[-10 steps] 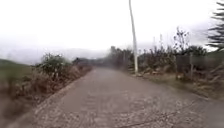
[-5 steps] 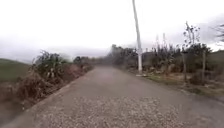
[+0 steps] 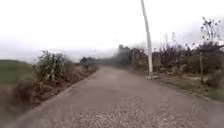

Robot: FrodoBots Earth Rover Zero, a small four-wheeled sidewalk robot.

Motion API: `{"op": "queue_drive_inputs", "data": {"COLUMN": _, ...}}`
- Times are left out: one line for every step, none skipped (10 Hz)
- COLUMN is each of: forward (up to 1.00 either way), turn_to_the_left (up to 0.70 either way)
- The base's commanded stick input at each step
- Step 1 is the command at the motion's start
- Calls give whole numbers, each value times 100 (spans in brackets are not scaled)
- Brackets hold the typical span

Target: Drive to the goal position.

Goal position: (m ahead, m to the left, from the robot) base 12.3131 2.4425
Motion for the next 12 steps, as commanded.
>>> {"op": "queue_drive_inputs", "data": {"forward": 85, "turn_to_the_left": 2}}
{"op": "queue_drive_inputs", "data": {"forward": 85, "turn_to_the_left": 2}}
{"op": "queue_drive_inputs", "data": {"forward": 85, "turn_to_the_left": 2}}
{"op": "queue_drive_inputs", "data": {"forward": 85, "turn_to_the_left": 2}}
{"op": "queue_drive_inputs", "data": {"forward": 85, "turn_to_the_left": 2}}
{"op": "queue_drive_inputs", "data": {"forward": 85, "turn_to_the_left": 2}}
{"op": "queue_drive_inputs", "data": {"forward": 85, "turn_to_the_left": 2}}
{"op": "queue_drive_inputs", "data": {"forward": 85, "turn_to_the_left": 2}}
{"op": "queue_drive_inputs", "data": {"forward": 85, "turn_to_the_left": 2}}
{"op": "queue_drive_inputs", "data": {"forward": 85, "turn_to_the_left": 1}}
{"op": "queue_drive_inputs", "data": {"forward": 85, "turn_to_the_left": 0}}
{"op": "queue_drive_inputs", "data": {"forward": 85, "turn_to_the_left": -1}}
